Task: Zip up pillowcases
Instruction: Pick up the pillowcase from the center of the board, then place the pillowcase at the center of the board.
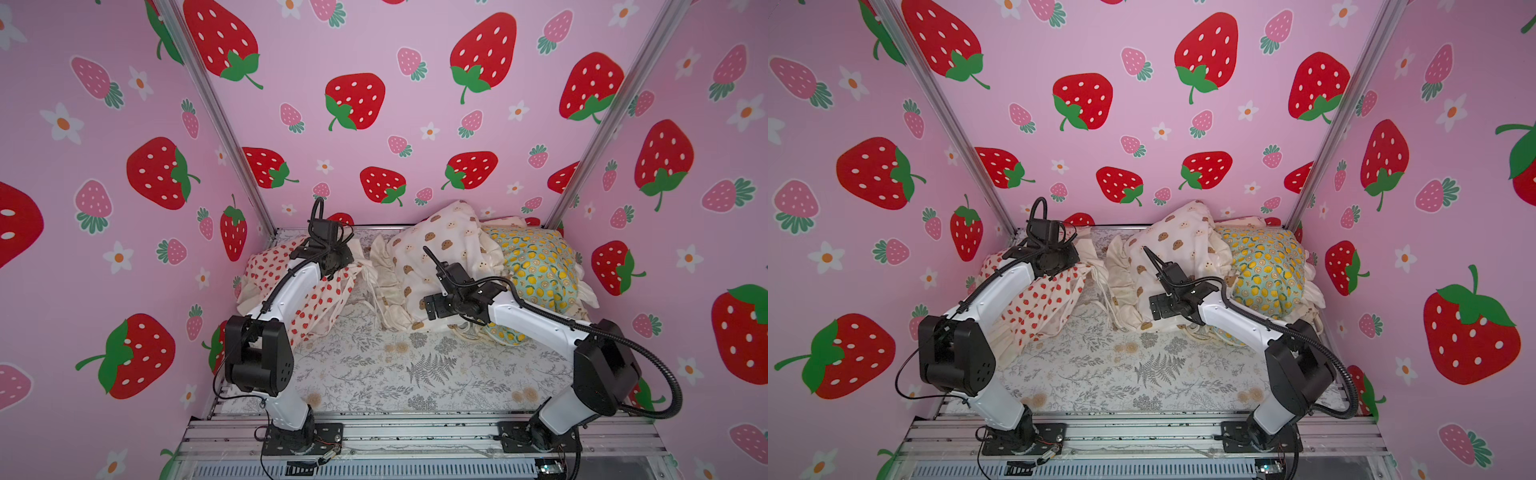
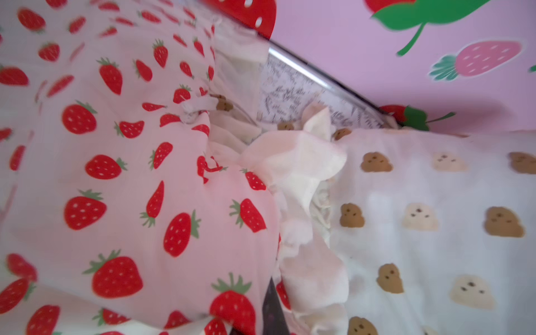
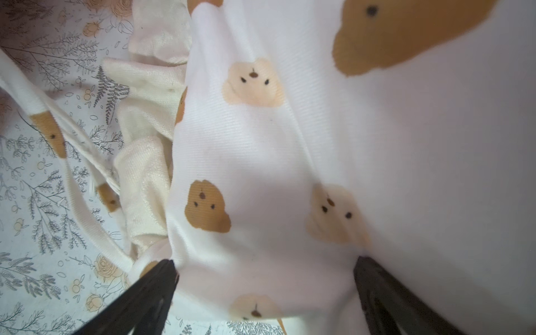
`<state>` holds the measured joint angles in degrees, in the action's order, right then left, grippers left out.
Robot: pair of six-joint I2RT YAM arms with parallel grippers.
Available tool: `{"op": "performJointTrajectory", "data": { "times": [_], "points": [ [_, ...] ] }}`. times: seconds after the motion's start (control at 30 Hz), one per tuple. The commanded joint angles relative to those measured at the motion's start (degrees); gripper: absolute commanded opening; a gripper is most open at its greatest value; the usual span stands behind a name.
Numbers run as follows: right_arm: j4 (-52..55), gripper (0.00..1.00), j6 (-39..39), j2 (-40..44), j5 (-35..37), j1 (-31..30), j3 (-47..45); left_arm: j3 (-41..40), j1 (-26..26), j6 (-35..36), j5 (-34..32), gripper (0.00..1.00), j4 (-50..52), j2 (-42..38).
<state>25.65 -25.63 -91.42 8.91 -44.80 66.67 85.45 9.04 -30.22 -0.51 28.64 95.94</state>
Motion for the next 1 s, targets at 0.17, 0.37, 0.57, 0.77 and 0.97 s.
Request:
{"op": "performJointTrajectory", "data": {
  "times": [0.17, 0.37, 0.57, 0.77, 0.97],
  "points": [
    [1.33, 1.0, -0.03, 3.04, -0.4, 0.54, -0.35, 7.19, 3.2, 2.44, 3.21, 0.0, 5.36, -4.47],
    [1.86, 1.0, -0.64, 6.93, -2.54, 0.55, 0.36, 3.6, 11.62, -1.38, 7.24, 0.0, 1.93, -3.83],
    [2.5, 1.0, -1.26, 9.93, -1.88, 0.59, -0.43, -2.77, 18.54, -5.09, 11.9, 0.0, -5.41, -1.77],
    [2.17, 1.0, -0.95, 9.71, -2.75, 0.58, -0.94, -9.54, 17.87, -4.2, 8.7, 0.57, -3.9, -7.96],
    [4.61, 1.0, -0.76, 10.99, -4.15, -0.11, 1.67, -22.85, 17.85, -7.4, 1.17, 0.73, -1.04, -22.15]
  ]
}}
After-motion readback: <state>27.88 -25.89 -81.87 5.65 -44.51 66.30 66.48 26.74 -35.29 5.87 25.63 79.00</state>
